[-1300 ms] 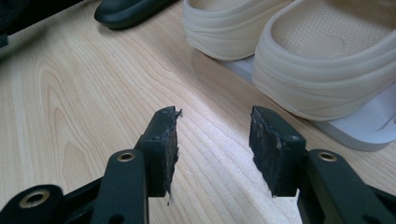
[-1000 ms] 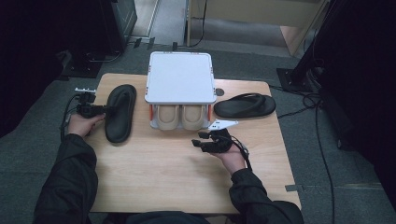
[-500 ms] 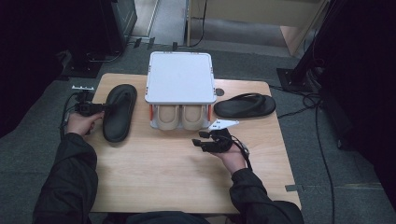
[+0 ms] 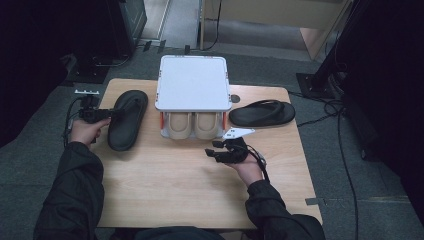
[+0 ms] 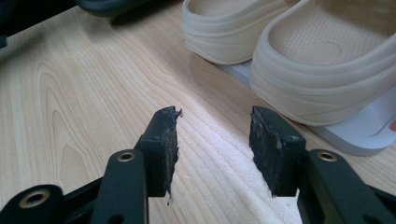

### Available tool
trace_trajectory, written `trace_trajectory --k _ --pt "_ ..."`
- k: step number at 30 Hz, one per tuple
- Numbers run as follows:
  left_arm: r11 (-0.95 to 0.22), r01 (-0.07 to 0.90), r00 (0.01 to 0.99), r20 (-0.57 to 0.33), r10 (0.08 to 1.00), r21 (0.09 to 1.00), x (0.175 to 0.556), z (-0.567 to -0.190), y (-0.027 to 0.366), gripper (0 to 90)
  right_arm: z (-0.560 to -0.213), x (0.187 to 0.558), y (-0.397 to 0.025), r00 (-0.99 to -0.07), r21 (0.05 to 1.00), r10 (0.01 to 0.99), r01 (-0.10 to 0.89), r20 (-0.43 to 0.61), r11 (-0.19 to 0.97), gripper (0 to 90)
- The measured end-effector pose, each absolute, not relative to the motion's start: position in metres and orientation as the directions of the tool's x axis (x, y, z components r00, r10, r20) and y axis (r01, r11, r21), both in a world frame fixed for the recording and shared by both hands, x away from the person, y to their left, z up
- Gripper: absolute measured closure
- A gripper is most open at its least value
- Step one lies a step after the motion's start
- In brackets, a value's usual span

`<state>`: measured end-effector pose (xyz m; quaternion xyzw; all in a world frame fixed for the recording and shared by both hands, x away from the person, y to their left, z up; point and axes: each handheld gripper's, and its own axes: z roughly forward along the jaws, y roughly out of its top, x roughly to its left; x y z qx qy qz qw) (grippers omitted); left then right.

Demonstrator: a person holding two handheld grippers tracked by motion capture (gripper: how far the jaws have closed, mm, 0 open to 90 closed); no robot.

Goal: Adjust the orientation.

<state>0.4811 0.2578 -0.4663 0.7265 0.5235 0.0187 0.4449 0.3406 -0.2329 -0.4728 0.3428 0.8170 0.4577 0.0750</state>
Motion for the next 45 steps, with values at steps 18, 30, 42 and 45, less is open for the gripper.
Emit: trace_trajectory --k 18,30,42,45 --pt "-0.046 0.726 0.458 -0.432 0.777 0.687 0.466 -0.435 0.248 67.7 -0.474 0.345 -0.224 -0.77 0.794 0.607 0.488 0.196 0.362 52.2" --pt "-0.018 0.721 0.442 -0.439 0.782 0.693 0.465 -0.423 0.24 67.8 -0.476 0.348 -0.219 -0.778 0.789 0.596 0.489 0.2 0.373 52.1" --pt "-0.042 0.69 0.454 -0.387 0.802 0.723 0.48 -0.372 0.224 67.8 -0.474 0.348 -0.216 -0.787 0.793 0.584 0.479 0.198 0.377 52.1" --pt "-0.047 0.686 0.455 -0.377 0.807 0.727 0.483 -0.363 0.222 67.8 -0.474 0.347 -0.216 -0.788 0.794 0.583 0.477 0.197 0.376 52.1"
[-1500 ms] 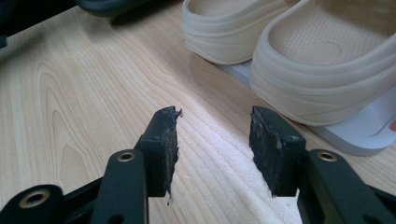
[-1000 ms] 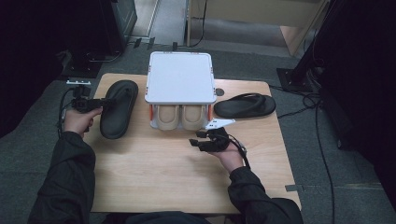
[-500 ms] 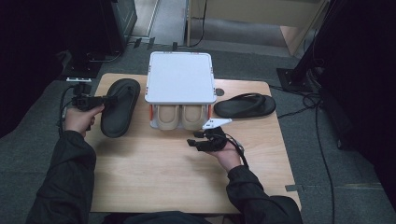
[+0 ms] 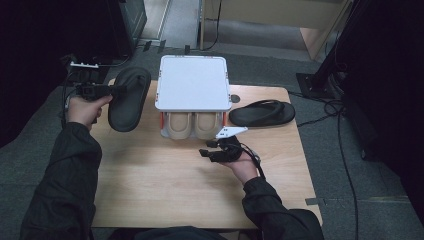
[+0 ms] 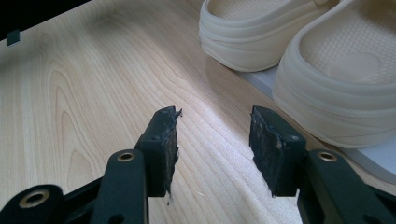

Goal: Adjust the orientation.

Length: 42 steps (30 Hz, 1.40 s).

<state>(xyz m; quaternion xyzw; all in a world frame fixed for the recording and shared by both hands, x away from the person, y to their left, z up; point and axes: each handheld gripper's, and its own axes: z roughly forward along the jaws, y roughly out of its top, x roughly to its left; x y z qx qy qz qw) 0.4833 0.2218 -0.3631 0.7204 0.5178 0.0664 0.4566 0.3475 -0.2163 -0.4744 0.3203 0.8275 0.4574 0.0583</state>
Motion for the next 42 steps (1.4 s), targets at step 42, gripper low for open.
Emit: trace_trajectory --k 42 --pt "-0.088 0.638 0.528 -0.352 0.773 0.765 0.522 -0.294 0.104 67.8 -0.47 0.346 -0.223 -0.78 0.803 0.593 0.478 0.201 0.357 51.9"
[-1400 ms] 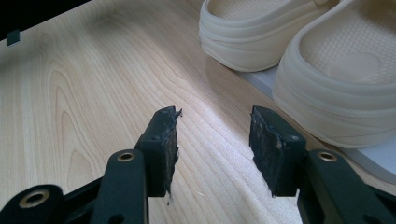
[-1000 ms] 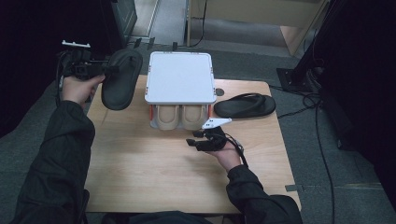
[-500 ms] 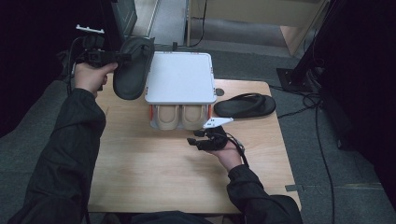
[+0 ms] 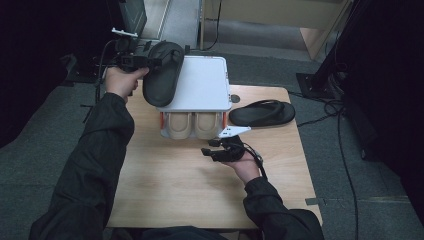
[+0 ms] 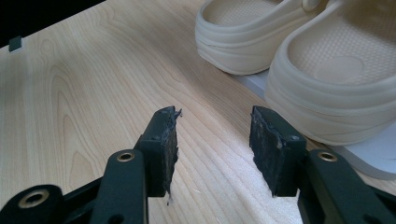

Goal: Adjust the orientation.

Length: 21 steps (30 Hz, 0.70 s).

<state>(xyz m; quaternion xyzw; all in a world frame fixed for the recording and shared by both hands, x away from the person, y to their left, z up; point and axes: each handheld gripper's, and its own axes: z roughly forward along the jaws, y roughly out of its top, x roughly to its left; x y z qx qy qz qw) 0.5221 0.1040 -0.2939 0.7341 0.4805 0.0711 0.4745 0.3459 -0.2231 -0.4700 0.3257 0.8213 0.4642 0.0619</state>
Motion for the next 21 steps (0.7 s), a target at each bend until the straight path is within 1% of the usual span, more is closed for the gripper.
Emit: trace_trajectory --k 4,10,17,21 --pt "-0.092 0.639 0.534 -0.355 0.767 0.764 0.524 -0.299 0.09 67.7 -0.469 0.346 -0.224 -0.779 0.805 0.593 0.477 0.202 0.353 51.9" --pt "-0.094 0.631 0.538 -0.347 0.768 0.77 0.523 -0.304 0.079 67.7 -0.469 0.346 -0.225 -0.779 0.807 0.594 0.474 0.199 0.352 51.9" --pt "-0.092 0.654 0.527 -0.366 0.767 0.751 0.525 -0.318 0.076 67.6 -0.469 0.346 -0.225 -0.778 0.807 0.596 0.474 0.197 0.351 51.9" --pt "-0.111 0.66 0.527 -0.352 0.773 0.743 0.525 -0.323 0.074 67.4 -0.47 0.347 -0.225 -0.778 0.808 0.596 0.474 0.198 0.351 51.9"
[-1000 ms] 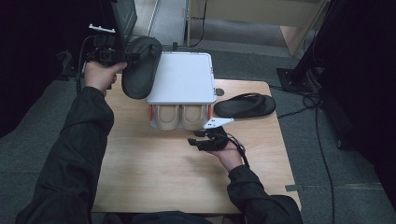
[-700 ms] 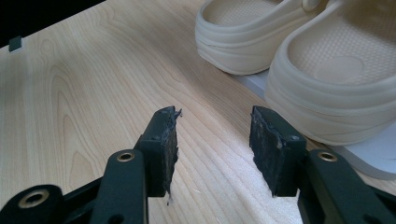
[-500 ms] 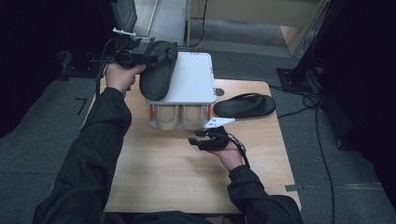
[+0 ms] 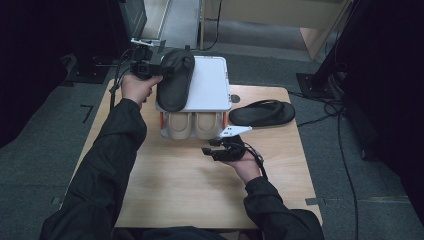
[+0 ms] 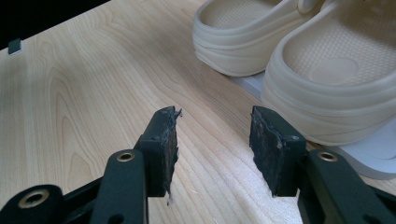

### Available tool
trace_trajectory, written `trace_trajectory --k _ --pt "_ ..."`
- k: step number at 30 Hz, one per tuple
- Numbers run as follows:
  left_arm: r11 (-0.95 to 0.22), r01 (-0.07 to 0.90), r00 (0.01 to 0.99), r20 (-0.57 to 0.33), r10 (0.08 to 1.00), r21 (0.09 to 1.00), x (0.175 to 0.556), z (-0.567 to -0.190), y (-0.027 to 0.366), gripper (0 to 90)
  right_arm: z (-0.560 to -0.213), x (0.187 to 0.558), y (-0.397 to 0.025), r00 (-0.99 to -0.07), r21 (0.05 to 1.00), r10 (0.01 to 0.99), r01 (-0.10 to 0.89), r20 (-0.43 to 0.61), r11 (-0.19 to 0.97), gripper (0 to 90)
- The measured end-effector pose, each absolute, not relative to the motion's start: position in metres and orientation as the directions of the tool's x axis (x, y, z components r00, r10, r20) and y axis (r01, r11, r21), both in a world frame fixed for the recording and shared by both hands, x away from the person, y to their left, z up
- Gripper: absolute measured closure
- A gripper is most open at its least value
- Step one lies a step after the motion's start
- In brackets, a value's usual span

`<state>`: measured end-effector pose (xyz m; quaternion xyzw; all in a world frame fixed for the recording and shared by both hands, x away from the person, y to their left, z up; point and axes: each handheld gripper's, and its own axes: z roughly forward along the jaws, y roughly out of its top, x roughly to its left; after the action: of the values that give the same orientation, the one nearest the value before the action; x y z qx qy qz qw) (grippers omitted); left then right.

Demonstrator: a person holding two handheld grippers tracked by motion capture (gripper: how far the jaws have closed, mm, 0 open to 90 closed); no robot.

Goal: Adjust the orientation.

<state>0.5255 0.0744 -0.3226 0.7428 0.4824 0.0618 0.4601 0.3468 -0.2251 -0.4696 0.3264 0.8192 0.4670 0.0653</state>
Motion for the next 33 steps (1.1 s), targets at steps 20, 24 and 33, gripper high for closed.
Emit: trace_trajectory --k 20,24,33 --pt "-0.118 0.671 0.523 -0.355 0.775 0.732 0.526 -0.329 0.079 65.1 -0.47 0.347 -0.225 -0.777 0.807 0.597 0.476 0.2 0.349 51.5" --pt "-0.132 0.669 0.534 -0.35 0.77 0.732 0.524 -0.325 0.081 61.7 -0.47 0.348 -0.225 -0.776 0.807 0.598 0.477 0.201 0.348 51.4" --pt "-0.145 0.652 0.55 -0.333 0.766 0.744 0.516 -0.317 0.091 54.8 -0.469 0.349 -0.229 -0.769 0.809 0.607 0.479 0.2 0.34 51.1"
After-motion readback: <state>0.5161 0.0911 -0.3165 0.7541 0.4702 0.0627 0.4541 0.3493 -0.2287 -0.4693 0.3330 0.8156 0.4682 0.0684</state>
